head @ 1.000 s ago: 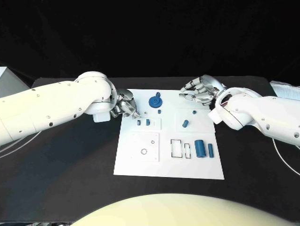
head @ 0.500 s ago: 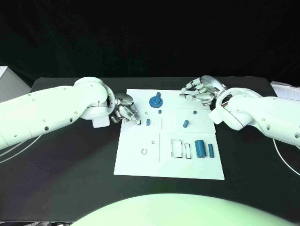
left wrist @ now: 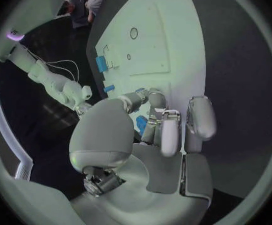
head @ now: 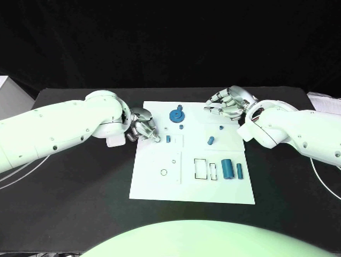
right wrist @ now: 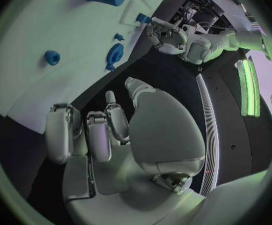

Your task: Assemble the parts on the task board

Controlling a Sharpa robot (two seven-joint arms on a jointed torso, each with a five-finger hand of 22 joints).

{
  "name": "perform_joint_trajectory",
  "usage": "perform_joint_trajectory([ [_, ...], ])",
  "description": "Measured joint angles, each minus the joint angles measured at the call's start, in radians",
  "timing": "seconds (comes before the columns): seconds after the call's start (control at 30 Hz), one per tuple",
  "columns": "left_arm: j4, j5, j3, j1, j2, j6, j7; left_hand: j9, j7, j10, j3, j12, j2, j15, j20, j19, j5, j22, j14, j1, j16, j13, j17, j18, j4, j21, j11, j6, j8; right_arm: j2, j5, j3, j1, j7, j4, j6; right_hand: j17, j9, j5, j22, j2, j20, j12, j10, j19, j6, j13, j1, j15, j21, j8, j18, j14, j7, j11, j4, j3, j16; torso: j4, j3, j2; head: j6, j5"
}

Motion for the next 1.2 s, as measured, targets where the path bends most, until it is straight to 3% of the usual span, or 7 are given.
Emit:
perform_joint_trajectory([
  [1.0, -0.023, -0.025, 0.002, -0.002, 0.016, -0.014, 0.003, -0.004, 0.002, 0.008, 0.008, 0.003, 0.004, 0.0, 0.0, 0.0, -0.025, 0.001, 0.0, 0.004, 0.0, 0.004, 0.0, 0.0, 0.008, 0.0, 0.0, 0.002, 0.001, -0.002, 0.0, 0.0, 0.0, 0.0, 0.001, 0.0, 0.001, 0.0, 0.0, 0.0, 0.0, 0.0, 0.0, 0.0, 0.0, 0.0, 0.0, 0.0, 0.0, 0.0, 0.0, 0.0, 0.0, 0.0, 0.0, -0.004, 0.004, 0.0, 0.0003, -0.0007, 0.0, 0.0, -0.002],
  [1.2, -0.023, -0.021, 0.002, -0.002, 0.014, -0.01, 0.003, -0.02, 0.021, 0.004, 0.018, 0.003, 0.004, 0.006, 0.0, 0.0, -0.031, 0.001, -0.001, 0.004, 0.0, -0.008, 0.0, 0.0, 0.018, 0.0, 0.004, -0.015, -0.02, -0.002, 0.0, 0.0, 0.0, 0.0, 0.001, 0.0, 0.001, 0.0, 0.0, 0.0, 0.0, 0.0, 0.0, 0.0, 0.0, 0.0, 0.0, 0.0, 0.0, 0.0, 0.0, 0.0, 0.0, 0.0, 0.0, -0.004, 0.004, 0.0, 0.0003, -0.0007, 0.0, 0.0, -0.003],
])
